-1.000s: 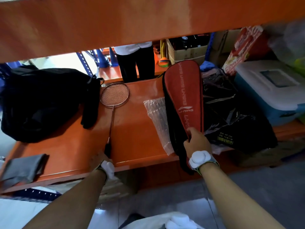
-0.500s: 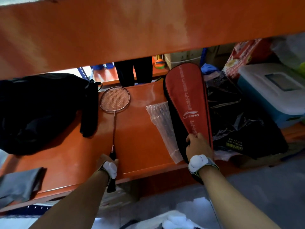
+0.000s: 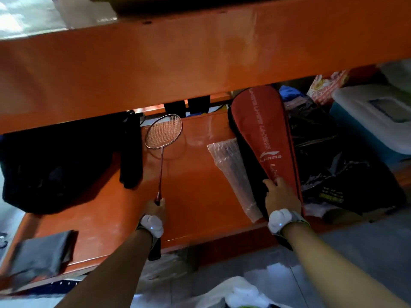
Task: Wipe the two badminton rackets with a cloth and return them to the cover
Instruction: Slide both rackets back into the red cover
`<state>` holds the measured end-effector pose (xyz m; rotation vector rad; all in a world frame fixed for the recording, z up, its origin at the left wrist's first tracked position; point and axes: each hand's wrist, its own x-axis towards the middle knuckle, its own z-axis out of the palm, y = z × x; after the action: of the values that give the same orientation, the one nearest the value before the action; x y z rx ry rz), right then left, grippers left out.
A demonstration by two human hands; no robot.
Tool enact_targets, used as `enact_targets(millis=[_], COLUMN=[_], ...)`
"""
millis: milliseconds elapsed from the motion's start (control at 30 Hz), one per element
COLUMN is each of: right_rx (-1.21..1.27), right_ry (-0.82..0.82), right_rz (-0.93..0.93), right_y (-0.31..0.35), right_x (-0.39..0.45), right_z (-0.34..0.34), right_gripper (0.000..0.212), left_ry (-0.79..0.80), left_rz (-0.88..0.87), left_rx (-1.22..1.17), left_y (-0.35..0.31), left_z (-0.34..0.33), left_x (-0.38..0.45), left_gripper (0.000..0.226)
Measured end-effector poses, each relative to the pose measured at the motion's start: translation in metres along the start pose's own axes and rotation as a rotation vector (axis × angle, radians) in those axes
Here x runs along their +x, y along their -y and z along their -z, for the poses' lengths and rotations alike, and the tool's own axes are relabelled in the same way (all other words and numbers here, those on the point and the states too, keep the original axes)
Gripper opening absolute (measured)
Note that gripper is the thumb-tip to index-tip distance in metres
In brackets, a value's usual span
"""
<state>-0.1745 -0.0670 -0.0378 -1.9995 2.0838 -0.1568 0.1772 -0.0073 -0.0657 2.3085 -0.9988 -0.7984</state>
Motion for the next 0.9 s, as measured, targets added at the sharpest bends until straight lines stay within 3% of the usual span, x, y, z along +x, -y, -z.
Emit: enact_targets(millis=[100,200,367,733,900], right_rx=[0.079,0.148,0.204,0.278,0.306], right_ry=[0.007,-0.088,-0.130,-0.171,-0.163], right_rz=[-0.001,-0.001,-0.030,-0.017,0.002], right_y=[-0.002,0.001,-0.002,-0.007,-0.008], right_x=[0.009,0.010,0.004,0.004,0.007], right_z=[0.009,0.017,0.026,0.031,0.026], right_gripper=[0.050,0.052,0.052,0.052,0.053], left_ry=[0.015,0.104,0.186,0.265,0.289], left_rz=[-0.014,-0.032,-0.145,-0.155,-0.102], left_rx=[-0.061,-0.142,-0.086,0.021,-0.061], left_y=[0.002,0.002,-0.015,-0.013,-0.014], left_z=[0.000,-0.005,-0.022,-0.033,-0.034], left_x=[-0.006,-0.018,-0.047,-0.084,-0.097], left_gripper=[0.033,0.023,0.009,0.030,0.036])
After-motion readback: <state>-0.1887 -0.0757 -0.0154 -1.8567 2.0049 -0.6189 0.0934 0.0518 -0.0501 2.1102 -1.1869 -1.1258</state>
